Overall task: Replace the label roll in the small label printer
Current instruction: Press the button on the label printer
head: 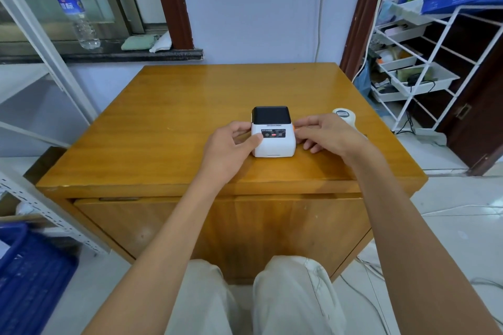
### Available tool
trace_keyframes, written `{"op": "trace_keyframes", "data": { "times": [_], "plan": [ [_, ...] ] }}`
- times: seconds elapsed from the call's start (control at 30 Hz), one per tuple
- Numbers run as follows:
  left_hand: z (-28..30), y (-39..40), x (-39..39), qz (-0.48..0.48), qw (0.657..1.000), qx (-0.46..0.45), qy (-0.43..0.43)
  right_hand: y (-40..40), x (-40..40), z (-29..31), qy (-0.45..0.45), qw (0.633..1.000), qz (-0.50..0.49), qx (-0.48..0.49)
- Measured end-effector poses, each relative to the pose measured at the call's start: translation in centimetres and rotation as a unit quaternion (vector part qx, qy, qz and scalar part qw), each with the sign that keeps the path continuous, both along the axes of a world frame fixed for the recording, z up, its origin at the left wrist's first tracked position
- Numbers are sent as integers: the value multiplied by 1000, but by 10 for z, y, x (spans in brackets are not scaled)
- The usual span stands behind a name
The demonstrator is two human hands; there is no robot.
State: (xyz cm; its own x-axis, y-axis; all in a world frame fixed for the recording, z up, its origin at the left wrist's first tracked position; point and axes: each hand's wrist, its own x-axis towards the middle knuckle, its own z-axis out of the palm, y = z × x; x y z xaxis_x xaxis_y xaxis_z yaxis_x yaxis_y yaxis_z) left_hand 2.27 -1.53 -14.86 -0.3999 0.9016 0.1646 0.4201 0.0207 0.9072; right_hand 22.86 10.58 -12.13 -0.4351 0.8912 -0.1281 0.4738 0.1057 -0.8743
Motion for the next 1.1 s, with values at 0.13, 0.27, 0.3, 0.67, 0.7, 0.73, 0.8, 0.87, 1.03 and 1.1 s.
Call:
{"op": "trace_keyframes", "data": {
  "times": [0.13,0.27,0.3,0.67,0.7,0.73,0.8,0.87,1.03,1.1],
  "plan": [
    [0,0,-1,2,1000,-12,6,8,4,1,-13,999,27,-15],
    [0,0,-1,4,1000,-13,8,7,4,-6,-13,999,34,20],
    [0,1,-1,4,1000,-12,9,5,4,-8,-8,999,32,28],
    [2,4,2,11,1000,-10,5,9,4,-15,14,998,50,37],
    [2,5,2,13,1000,-8,3,9,4,-15,13,998,50,41],
    [2,5,3,14,1000,-6,-1,10,4,-16,12,998,50,45],
    [2,6,3,15,1000,0,-12,10,4,-16,9,997,55,53],
    [1,7,3,12,1000,2,-19,9,3,-16,-4,996,58,61],
    [1,8,2,13,999,4,-35,8,-1,-19,-35,993,50,96],
    [2,8,3,14,999,1,-36,7,-1,-23,-39,990,48,130]
  ]
}}
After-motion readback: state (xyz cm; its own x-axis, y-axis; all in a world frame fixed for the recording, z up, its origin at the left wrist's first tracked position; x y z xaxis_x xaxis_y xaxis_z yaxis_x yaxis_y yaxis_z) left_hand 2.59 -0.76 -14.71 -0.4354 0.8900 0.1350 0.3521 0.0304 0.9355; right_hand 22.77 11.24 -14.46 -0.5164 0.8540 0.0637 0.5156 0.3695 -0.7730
